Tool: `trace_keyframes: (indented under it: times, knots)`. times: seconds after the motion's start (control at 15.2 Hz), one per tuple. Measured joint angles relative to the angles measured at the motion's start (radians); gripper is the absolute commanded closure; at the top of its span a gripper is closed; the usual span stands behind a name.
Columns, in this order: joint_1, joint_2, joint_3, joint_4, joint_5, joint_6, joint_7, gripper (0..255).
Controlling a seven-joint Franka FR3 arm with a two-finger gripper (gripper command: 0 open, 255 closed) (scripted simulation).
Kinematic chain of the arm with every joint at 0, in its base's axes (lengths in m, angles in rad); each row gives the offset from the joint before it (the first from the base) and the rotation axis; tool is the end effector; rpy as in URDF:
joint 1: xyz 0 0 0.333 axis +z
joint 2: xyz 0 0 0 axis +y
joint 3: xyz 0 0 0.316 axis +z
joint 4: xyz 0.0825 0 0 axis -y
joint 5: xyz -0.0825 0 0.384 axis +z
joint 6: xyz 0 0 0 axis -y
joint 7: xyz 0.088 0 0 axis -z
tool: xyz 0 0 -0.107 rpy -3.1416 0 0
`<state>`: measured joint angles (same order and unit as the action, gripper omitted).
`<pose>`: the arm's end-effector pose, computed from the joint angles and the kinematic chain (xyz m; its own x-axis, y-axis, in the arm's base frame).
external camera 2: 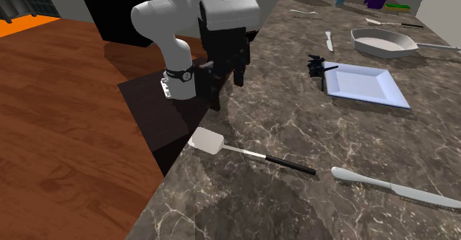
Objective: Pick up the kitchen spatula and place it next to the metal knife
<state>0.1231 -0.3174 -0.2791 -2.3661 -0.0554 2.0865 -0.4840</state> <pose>0.4457 -0.0767 0.4462 0.9328 0.3579 0.0420 0.3590 -0.9331 -0.0199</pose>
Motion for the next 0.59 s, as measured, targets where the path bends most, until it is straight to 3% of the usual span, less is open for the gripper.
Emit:
trace_keyframes:
  times: [0.59]
  knots:
    - [0.048,0.311,-0.038,0.119,0.111,0.202,-0.269,0]
